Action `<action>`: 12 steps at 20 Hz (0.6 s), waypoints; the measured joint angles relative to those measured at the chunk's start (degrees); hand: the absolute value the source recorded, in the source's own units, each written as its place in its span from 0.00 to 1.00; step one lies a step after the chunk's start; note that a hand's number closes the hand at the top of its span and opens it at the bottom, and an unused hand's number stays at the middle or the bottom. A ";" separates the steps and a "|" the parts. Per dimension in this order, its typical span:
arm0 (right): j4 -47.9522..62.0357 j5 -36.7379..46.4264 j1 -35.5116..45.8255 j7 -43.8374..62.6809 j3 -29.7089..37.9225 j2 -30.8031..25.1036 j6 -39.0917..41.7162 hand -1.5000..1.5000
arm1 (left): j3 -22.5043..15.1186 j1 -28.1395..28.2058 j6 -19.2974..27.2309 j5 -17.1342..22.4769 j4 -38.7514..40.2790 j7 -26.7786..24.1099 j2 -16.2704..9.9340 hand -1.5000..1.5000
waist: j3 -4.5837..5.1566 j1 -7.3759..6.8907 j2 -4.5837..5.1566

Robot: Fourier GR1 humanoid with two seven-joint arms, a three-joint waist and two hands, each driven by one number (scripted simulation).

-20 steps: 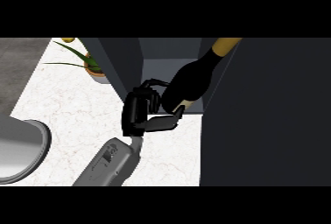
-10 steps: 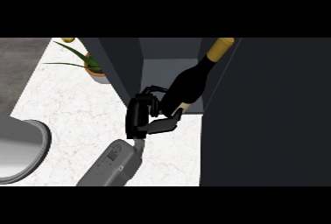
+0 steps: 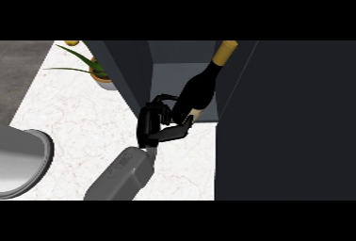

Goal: Pick up the wine, place it into the cabinet and close the cabinet

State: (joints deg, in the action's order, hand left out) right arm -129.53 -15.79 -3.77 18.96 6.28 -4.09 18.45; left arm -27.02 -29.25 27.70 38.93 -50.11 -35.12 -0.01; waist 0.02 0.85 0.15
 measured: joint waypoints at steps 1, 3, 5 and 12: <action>0.13 0.09 0.56 0.49 -0.25 0.03 -0.32 0.00 | 0.81 -0.98 -1.38 1.22 1.52 -0.68 0.00 1.00 | 0.01 0.02 0.02; -0.03 0.51 -0.13 -0.03 -0.82 0.33 0.05 0.00 | 1.92 -2.15 -3.48 2.76 3.44 -1.12 0.00 1.00 | 0.00 0.00 0.01; -0.03 1.09 -0.94 -1.01 -1.23 0.91 0.20 0.00 | 1.01 -2.64 -4.34 5.62 4.73 -2.71 0.00 1.00 | 0.01 0.10 0.01; -0.72 -0.52 -3.09 -1.70 -0.34 0.87 1.30 0.00 | 2.59 -8.07 -9.61 8.52 13.90 -4.71 -0.01 1.00 | 0.00 0.21 0.02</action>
State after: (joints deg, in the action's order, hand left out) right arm -130.25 -16.31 -6.86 17.26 5.94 -3.22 19.74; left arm -24.43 -37.33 18.09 47.46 -36.21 -39.82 -0.02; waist 0.03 1.06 0.17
